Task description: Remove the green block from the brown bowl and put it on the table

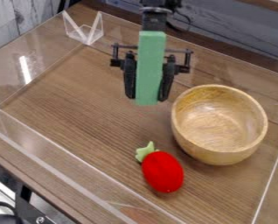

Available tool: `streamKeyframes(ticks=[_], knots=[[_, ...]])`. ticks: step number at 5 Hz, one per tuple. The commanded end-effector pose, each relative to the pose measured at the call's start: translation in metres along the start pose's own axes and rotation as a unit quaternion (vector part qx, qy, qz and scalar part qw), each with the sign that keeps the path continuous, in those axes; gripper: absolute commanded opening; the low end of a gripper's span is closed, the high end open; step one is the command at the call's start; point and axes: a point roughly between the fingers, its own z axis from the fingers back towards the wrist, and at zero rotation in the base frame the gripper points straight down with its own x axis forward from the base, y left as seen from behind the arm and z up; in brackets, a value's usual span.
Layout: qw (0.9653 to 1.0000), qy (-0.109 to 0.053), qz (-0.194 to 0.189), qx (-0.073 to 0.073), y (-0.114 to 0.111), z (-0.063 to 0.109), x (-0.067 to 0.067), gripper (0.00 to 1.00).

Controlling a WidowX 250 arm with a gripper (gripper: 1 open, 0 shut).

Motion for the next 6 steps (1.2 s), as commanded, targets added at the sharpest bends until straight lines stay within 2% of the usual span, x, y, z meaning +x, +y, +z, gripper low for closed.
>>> streamKeyframes(ticks=[1, 3, 4, 6], knots=[[0.9984, -0.043, -0.036, -0.005, 0.007, 0.028, -0.011, 0.00], [0.9947, -0.053, -0.087, 0.006, -0.005, 0.006, -0.046, 0.00], [0.9921, -0.055, -0.112, 0.013, -0.013, 0.007, -0.062, 0.00], [0.9882, -0.052, -0.140, 0.032, 0.008, -0.006, -0.063, 0.00]])
